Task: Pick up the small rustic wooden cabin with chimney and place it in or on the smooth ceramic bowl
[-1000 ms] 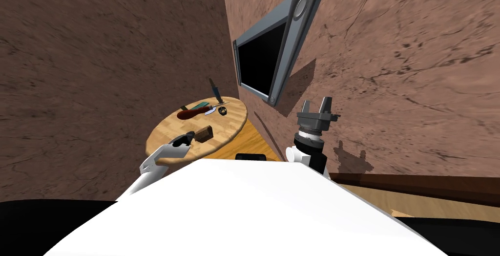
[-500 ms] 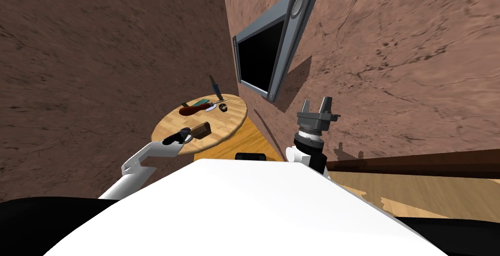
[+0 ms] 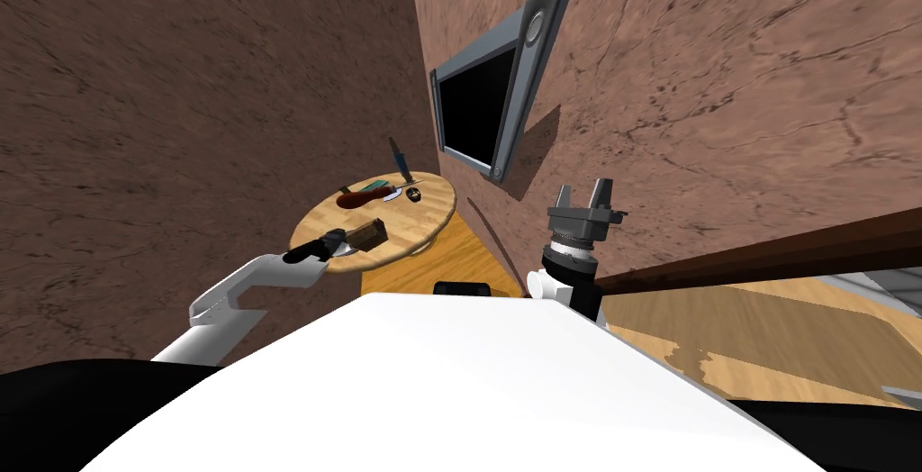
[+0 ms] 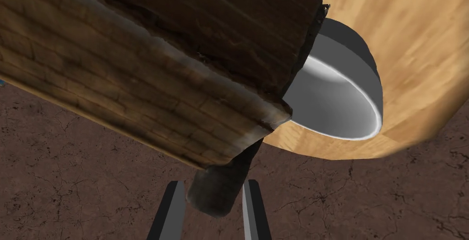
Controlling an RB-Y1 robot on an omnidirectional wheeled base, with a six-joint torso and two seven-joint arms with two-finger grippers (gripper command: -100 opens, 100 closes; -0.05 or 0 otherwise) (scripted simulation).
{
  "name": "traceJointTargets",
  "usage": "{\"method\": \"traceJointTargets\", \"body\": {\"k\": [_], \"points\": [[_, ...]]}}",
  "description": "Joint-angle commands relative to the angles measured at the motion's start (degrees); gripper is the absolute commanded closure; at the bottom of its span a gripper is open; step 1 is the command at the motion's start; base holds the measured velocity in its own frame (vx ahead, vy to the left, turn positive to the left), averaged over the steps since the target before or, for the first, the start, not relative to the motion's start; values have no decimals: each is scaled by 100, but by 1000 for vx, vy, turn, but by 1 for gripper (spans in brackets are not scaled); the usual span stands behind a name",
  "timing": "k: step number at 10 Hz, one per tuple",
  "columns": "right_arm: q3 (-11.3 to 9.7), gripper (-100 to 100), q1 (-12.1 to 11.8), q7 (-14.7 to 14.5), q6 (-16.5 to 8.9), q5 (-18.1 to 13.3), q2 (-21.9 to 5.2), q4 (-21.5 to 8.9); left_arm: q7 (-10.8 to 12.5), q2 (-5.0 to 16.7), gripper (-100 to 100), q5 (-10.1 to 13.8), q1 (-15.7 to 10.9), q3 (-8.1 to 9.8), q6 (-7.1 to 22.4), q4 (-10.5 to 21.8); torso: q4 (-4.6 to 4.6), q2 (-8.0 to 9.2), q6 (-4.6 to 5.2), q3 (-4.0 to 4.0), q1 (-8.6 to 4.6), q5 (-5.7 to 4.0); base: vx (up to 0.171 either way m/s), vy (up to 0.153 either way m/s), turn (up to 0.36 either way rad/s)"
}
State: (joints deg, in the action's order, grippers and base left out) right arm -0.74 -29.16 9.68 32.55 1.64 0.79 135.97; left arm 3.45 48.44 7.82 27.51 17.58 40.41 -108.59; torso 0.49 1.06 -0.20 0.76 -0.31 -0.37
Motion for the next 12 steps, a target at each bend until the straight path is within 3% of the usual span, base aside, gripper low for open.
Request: {"method": "traceJointTargets", "body": {"k": [1,5,12], "points": [[0,0,0,0,0,0,0,0,25,133,100,106,64,82,112,-207,0,0,0,0,0,0,-125,28,-29],[1,0,-1,0,0,0,-1,0,235,423,100,390,220,328,593,-748,-1,-29,2,-13,17,-1,-62,76,-31],[1,0,-2,0,0,0,-1,0,579,677,100,708,362,563,1458,-1323,-5,-60,-1,-30,14,-5,19,97,-8]]}}
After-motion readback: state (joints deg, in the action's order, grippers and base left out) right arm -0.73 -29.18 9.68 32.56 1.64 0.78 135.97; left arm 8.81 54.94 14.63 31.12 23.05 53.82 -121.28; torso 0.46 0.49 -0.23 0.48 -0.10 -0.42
